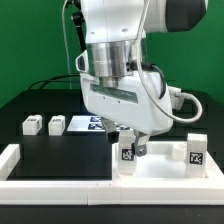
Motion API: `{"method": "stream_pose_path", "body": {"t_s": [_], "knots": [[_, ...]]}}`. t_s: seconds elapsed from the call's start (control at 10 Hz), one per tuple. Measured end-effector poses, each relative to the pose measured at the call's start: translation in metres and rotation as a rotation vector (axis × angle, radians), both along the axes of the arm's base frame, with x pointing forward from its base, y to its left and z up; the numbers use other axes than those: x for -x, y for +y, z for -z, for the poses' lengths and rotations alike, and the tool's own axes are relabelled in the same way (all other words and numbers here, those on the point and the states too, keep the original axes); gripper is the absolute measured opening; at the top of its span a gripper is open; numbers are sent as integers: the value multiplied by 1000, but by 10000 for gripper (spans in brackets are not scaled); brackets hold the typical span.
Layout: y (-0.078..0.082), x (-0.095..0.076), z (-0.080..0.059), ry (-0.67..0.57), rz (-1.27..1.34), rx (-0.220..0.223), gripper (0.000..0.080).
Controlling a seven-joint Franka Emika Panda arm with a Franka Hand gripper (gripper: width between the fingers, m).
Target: Assemble square table
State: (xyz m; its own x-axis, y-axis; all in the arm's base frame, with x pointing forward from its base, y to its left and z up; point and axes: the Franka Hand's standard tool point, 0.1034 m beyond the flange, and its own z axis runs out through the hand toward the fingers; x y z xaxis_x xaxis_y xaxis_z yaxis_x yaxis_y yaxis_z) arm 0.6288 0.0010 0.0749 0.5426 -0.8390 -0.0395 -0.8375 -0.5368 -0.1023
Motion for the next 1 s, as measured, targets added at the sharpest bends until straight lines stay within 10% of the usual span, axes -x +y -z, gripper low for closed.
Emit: {"method": "stream_pose_path", "body": {"t_s": [0.9, 1.0], "knots": [[6, -2, 1, -54, -828, 108, 649], [6, -2, 1, -54, -827, 108, 530]]}}
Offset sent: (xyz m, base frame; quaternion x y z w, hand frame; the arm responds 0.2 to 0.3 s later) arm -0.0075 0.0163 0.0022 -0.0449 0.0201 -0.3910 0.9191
